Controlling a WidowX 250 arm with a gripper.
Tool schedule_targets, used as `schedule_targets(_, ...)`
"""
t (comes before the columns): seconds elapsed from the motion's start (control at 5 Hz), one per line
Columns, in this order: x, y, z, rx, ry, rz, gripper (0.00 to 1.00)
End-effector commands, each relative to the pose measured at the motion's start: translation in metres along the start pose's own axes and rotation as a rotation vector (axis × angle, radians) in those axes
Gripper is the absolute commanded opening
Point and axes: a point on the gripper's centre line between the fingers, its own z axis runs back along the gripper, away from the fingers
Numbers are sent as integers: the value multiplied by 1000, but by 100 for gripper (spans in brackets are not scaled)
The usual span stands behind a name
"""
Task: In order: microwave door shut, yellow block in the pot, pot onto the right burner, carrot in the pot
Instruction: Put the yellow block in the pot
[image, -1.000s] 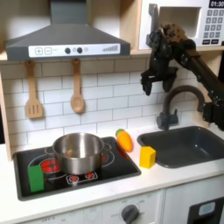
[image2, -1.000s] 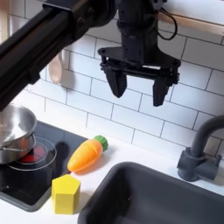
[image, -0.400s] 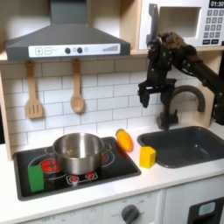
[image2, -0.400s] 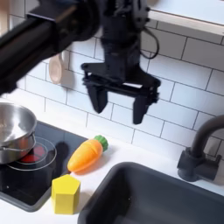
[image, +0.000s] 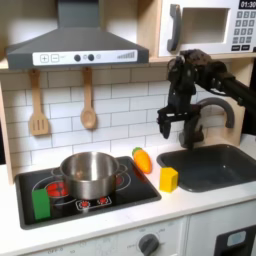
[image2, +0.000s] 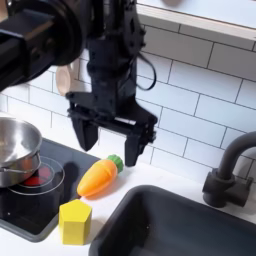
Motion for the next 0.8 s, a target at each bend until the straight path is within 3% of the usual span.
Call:
schedule_targets(0.0,-17,6,-23,25,67,-8,100)
schedule_targets(0.6,-33,24,-49,79,148,-8,100)
